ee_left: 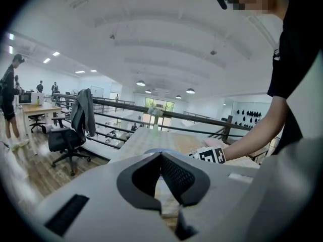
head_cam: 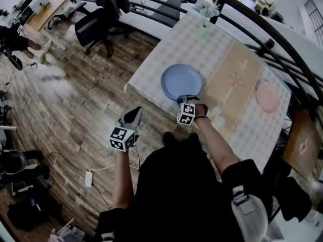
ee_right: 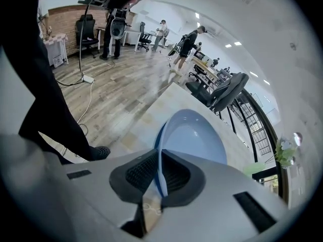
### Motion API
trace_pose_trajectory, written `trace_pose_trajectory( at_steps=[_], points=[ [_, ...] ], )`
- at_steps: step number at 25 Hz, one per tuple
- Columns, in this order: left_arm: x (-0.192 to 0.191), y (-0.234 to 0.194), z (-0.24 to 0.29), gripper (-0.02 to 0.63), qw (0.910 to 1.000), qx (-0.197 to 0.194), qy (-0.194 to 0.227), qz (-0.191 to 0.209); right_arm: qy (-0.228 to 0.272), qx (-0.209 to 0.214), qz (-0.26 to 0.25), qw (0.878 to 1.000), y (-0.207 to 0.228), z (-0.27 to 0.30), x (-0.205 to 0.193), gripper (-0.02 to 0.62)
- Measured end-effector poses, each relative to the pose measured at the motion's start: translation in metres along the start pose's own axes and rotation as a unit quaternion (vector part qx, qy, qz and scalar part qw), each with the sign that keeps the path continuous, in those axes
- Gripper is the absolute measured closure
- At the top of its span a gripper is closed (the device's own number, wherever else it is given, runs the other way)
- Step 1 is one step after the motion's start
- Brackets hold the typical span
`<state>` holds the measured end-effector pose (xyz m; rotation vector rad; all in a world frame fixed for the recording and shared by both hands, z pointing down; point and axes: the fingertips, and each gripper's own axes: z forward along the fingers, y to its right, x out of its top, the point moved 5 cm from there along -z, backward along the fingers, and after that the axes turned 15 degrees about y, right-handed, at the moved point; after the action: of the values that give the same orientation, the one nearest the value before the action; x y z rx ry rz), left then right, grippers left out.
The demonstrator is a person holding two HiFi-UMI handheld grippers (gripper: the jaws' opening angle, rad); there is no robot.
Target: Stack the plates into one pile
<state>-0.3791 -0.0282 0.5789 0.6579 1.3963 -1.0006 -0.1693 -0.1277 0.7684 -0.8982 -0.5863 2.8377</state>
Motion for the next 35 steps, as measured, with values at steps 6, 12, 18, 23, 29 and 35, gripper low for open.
trace_pose_trajectory(
  at_steps=[6,12,18,23,29,35],
  points=[
    [-0.002,0.003,-0.002,0.606,1.0,-0.002,-0.003,-0.002,-0.001,0.009,0.017,1.0,-0.007,0.001,-0.001,0.538],
    [-0.005,0.015,0.008,0.606,0.9998,-0.017,-0.006,-0.006,0.006,-0.006,0.024,1.0,-0.001,-0.006,0.001,0.531],
    [-0.003,0.029,0.027,0.606,0.9992,-0.039,-0.006,-0.005,0.016,-0.032,0.05,0.998,0.01,-0.027,-0.008,0.535],
    [0.0,0.04,0.046,0.606,0.9981,-0.061,-0.008,-0.001,0.015,-0.058,0.079,0.995,0.022,-0.045,-0.021,0.558],
    [0.002,0.064,0.07,0.606,0.9955,-0.094,-0.013,0.004,0.005,-0.08,0.106,0.991,0.026,-0.073,-0.048,0.589],
    [0.004,0.082,0.091,0.606,0.9924,-0.123,-0.014,0.003,-0.011,-0.107,0.124,0.986,0.029,-0.102,-0.072,0.595]
  ],
)
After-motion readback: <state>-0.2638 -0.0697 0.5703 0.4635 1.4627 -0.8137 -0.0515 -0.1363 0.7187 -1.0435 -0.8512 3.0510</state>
